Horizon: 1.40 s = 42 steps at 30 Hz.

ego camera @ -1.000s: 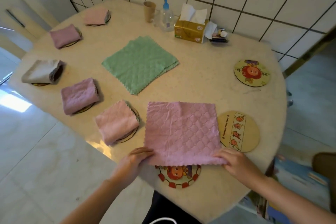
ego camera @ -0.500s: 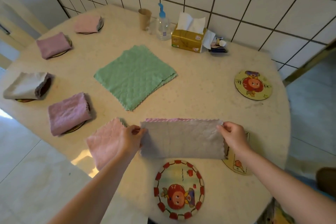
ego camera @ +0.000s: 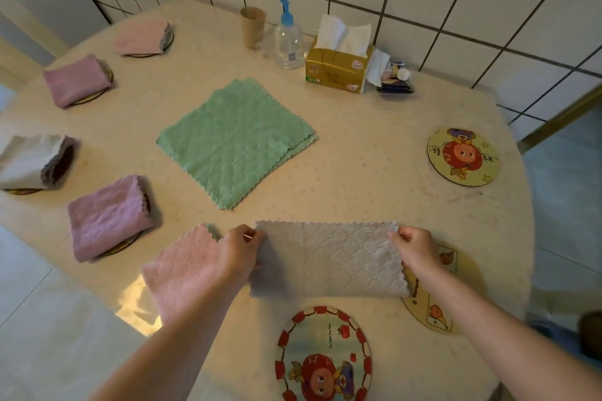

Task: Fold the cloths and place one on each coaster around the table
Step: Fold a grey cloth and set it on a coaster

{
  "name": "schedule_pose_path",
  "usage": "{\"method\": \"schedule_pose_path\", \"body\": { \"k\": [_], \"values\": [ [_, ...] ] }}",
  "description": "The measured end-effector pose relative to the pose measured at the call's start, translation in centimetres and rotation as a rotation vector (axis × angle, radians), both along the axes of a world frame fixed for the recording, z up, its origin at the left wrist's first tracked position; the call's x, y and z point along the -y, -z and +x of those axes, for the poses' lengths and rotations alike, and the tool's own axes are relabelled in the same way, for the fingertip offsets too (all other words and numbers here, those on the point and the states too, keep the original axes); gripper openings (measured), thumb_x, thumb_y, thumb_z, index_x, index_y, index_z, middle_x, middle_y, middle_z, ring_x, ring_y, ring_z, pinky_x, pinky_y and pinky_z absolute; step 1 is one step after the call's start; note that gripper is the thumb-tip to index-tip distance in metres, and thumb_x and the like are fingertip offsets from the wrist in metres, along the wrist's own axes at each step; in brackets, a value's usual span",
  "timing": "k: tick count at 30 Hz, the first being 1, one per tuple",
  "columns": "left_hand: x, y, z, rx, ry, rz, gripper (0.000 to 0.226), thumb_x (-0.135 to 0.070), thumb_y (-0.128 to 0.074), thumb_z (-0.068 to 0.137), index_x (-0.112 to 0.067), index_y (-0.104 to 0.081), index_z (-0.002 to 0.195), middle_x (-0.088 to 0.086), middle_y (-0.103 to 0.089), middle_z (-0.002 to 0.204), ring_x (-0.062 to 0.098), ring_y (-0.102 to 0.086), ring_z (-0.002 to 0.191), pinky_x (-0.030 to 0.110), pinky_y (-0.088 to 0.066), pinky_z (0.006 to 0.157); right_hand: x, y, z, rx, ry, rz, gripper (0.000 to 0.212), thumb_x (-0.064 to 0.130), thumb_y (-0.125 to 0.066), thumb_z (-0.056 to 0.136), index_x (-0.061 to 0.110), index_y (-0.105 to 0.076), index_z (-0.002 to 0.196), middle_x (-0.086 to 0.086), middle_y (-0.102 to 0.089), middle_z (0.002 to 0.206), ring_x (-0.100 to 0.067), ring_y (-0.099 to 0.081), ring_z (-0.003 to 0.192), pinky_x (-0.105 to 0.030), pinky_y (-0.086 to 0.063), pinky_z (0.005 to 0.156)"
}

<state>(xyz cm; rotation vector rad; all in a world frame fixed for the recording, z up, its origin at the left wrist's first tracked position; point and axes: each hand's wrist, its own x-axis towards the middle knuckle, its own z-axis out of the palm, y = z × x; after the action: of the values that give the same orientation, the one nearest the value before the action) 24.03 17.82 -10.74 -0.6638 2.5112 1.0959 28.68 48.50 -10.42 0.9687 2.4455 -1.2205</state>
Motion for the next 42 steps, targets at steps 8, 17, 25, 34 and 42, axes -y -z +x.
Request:
{"method": "schedule_pose_path", "body": {
  "k": [8,17,25,34,42],
  "values": [
    [-0.9,-0.3,0.4,-0.118,0.155,-0.206,0.023,-0.024,-0.057,0.091,-0.015,-0.056,0.113,0.009,-0.061,0.108,0.025,-0.058,0.084,0.033,-0.044,0.067,-0.2,-0.9,0.1,-0.065,-0.053,0.134,0.017,0.021,-0.06,0.09,0.006,-0.06,0.098,-0.002,-0.061,0.089,-0.012,-0.055,0.071,-0.019,-0.039,0.054],
    [-4.7,0.5,10.2,-0.372,1.177,-0.34,0.061,-0.034,-0.038,0.091,-0.026,-0.024,0.15,-0.004,-0.02,0.158,0.025,-0.012,0.147,0.046,-0.012,0.118,1.4,0.1,10.2,-0.306,-1.08,0.632,0.065,0.002,-0.083,0.055,0.015,-0.062,0.116,0.004,-0.06,0.117,-0.014,-0.058,0.109,-0.027,-0.043,0.095],
    [-3.0,2.4,11.8,-0.265,1.112,-0.351,0.064,-0.06,-0.023,0.097,-0.038,0.004,0.151,-0.018,0.015,0.157,0.008,0.028,0.141,0.042,0.017,0.113,1.7,-0.5,8.8,-0.269,-1.083,0.747,0.078,-0.003,-0.086,0.037,0.015,-0.061,0.109,-0.003,-0.061,0.104,-0.02,-0.061,0.093,-0.028,-0.052,0.075],
    [2.3,1.8,13.4,-0.205,0.984,-0.556,0.073,-0.067,-0.005,0.093,-0.025,-0.008,0.152,-0.006,-0.008,0.159,0.019,0.001,0.147,0.036,0.01,0.114,1.3,-1.0,7.8,-0.202,-1.137,0.78,0.058,-0.005,-0.081,0.052,0.014,-0.062,0.104,-0.003,-0.062,0.101,-0.022,-0.059,0.092,-0.036,-0.053,0.077],
    [-0.5,1.5,12.1,-0.212,0.933,-0.464,0.077,-0.07,0.004,0.083,-0.034,0.001,0.151,-0.005,0.002,0.16,0.02,0.015,0.145,0.043,0.012,0.115,2.2,-3.5,12.7,-0.431,-1.184,0.734,0.021,0.0,-0.059,0.071,0.016,-0.06,0.084,0.004,-0.059,0.075,-0.016,-0.052,0.064,-0.03,-0.045,0.06]
  ]
}}
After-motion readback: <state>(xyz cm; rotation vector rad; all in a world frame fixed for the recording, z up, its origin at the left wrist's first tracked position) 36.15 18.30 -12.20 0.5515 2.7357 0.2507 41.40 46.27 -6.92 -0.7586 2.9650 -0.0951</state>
